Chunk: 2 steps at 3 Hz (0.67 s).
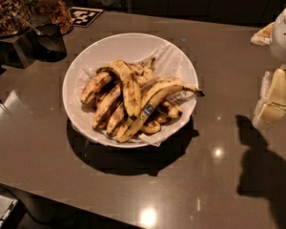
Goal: Pick banana from white bowl
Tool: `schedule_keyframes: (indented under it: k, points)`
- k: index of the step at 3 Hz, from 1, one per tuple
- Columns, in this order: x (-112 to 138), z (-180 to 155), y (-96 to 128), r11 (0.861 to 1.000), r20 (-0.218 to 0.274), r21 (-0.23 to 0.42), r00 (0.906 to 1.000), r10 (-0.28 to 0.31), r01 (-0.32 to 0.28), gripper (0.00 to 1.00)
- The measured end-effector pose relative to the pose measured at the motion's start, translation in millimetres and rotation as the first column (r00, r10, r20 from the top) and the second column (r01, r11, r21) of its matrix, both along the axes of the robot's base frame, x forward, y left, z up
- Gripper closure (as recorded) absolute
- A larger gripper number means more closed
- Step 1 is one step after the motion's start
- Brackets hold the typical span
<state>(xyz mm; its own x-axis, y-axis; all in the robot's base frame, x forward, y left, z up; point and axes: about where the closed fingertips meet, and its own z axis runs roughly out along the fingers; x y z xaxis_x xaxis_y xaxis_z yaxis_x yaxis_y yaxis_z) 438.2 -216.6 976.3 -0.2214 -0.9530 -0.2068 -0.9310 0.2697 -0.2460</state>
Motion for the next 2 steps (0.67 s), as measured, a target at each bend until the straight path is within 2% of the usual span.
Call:
schedule_keyframes:
  k: [1,2]
  points:
    - [0.0,0.0,0.0,1.0,0.0,0.0,1.0,0.0,0.0,0.0]
    - [-2.6,7.9,6.8,0.998,-0.021,-0.05,0.9986,-0.049,0.048,0.0]
